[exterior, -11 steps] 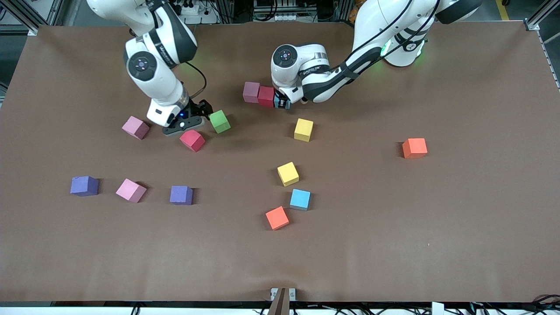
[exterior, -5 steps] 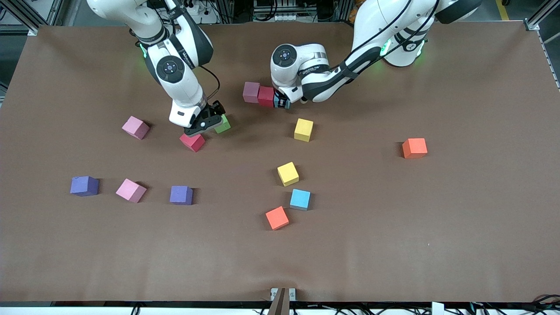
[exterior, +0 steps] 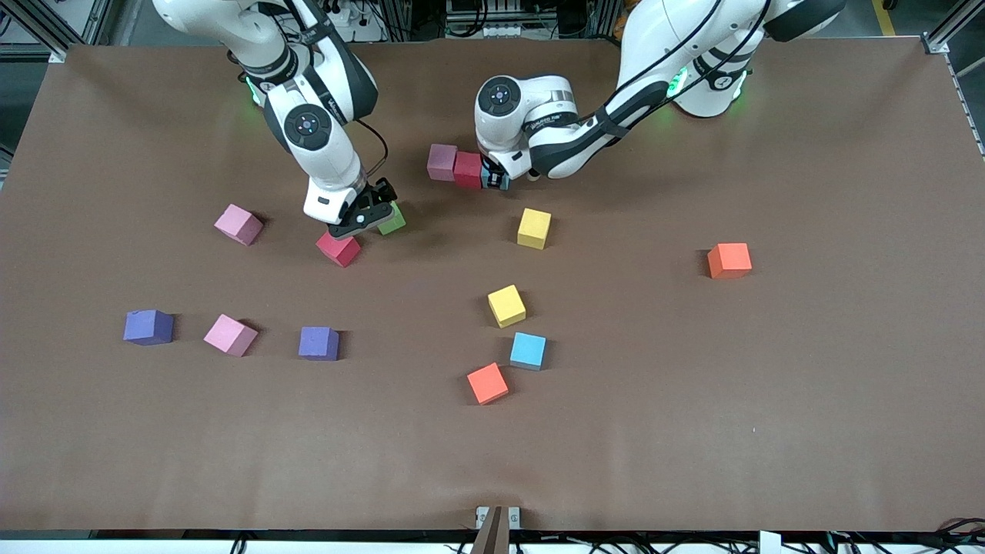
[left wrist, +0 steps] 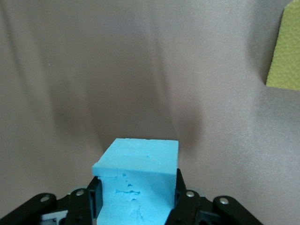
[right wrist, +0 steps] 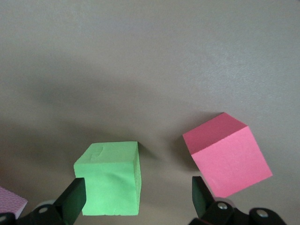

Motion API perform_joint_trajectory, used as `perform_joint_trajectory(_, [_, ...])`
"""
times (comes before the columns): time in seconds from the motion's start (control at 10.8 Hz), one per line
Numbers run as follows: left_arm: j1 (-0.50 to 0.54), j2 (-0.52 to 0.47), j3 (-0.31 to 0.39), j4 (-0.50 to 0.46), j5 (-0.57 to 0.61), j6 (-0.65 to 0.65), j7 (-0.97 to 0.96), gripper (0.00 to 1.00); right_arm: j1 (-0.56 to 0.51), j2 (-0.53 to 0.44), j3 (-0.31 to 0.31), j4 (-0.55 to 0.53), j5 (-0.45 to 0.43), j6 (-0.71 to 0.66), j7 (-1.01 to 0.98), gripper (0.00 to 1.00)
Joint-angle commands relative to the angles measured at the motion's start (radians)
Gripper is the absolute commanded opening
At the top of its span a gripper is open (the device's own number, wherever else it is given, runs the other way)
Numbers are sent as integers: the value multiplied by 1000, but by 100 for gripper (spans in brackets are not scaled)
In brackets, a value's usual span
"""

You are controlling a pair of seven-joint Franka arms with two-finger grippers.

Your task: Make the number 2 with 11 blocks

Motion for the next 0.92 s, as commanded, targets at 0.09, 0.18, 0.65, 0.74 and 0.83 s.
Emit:
perform_joint_trajectory(0.09, [-47, -4, 21, 16, 17, -52, -204, 100, -2, 21, 40, -5, 30, 16, 15, 100])
perform_joint_trajectory(0.18, [-47, -7, 21, 16, 17, -54, -202, 100, 0, 32, 52, -5, 48, 16, 13, 100])
perform_joint_trajectory(0.65, [-41, -34, 12, 36, 17, -130, -190, 100, -3, 58, 63, -5, 50, 18, 13, 100])
perform_joint_trajectory(0.74, [-35, -47, 4, 44, 17, -153, -189, 100, -3, 63, 65, -4, 50, 19, 13, 100])
perform_joint_trajectory(0.83, [-26, -47, -16, 48, 17, -173, -172, 100, -2, 73, 65, -4, 50, 31, 13, 100])
